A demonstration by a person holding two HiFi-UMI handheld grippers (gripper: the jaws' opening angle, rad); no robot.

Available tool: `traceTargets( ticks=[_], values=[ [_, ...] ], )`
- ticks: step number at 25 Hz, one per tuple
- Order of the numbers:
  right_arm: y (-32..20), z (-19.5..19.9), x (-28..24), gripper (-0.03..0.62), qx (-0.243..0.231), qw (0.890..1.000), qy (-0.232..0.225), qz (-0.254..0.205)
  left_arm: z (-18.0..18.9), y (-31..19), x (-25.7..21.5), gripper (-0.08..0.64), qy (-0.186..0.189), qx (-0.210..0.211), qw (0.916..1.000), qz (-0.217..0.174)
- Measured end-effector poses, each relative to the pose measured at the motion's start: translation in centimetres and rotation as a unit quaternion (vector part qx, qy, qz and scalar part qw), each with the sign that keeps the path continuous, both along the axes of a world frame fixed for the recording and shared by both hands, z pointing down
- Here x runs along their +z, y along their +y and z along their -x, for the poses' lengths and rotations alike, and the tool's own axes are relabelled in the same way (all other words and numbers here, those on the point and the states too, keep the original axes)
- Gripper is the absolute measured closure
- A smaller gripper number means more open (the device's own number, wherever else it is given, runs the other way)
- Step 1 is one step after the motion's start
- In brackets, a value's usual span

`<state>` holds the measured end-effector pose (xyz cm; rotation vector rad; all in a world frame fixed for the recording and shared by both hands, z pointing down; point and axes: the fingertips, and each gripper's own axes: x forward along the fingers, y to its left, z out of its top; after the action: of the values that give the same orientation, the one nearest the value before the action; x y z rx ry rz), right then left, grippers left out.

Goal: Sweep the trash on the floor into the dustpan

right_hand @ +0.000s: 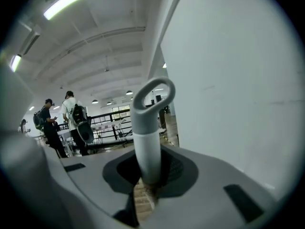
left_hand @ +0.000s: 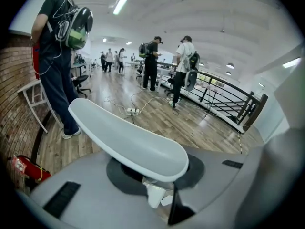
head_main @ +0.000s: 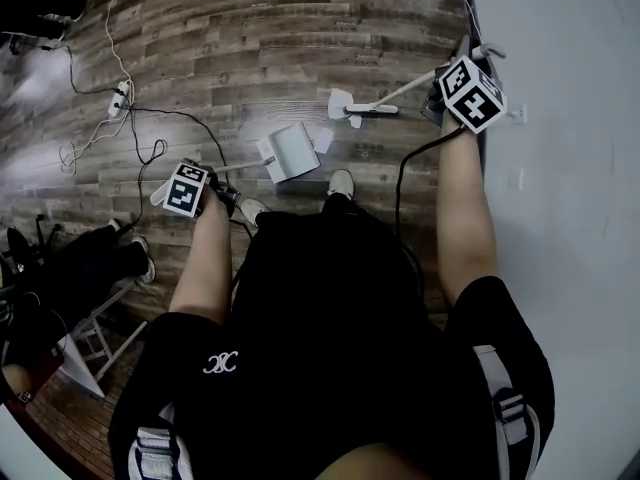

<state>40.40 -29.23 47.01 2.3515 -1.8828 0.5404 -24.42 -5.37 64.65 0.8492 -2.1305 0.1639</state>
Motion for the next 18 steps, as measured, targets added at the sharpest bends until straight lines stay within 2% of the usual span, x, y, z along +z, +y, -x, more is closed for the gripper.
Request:
traceTargets(
  ticks=[5, 9, 12, 15, 18],
  values=[
    [-1.6, -1.4, -0.5, 0.525, 0.043, 0.998, -0.047, -0.016, 0.1, -0.5, -0.2, 0.486, -0.005, 0.018, 0.9998, 0.001],
    [-1.8, -0.4, 0.4, 0.526, 0.035, 0.997, -0.065, -0.021, -1.0, -1.0, -0.1, 0.485, -0.001, 0.035, 0.9994, -0.008],
    [-1.6, 2.2, 2.1, 0.526, 0.006, 0.998, -0.065, -0.012, -2.2, -1.8, 0.0, 0.477, 0.004, 0.062, 0.9980, -0.011],
    [-0.3, 5.9, 5.4, 0.526, -0.050, 0.997, -0.059, 0.021, -3.4, -2.3, 0.1, 0.468, 0.007, 0.087, 0.9961, -0.013],
    [1.8, 9.0, 6.7, 0.525, -0.102, 0.993, -0.042, 0.031, -4.2, -2.8, 0.3, 0.462, 0.011, 0.104, 0.9944, -0.014]
  ],
)
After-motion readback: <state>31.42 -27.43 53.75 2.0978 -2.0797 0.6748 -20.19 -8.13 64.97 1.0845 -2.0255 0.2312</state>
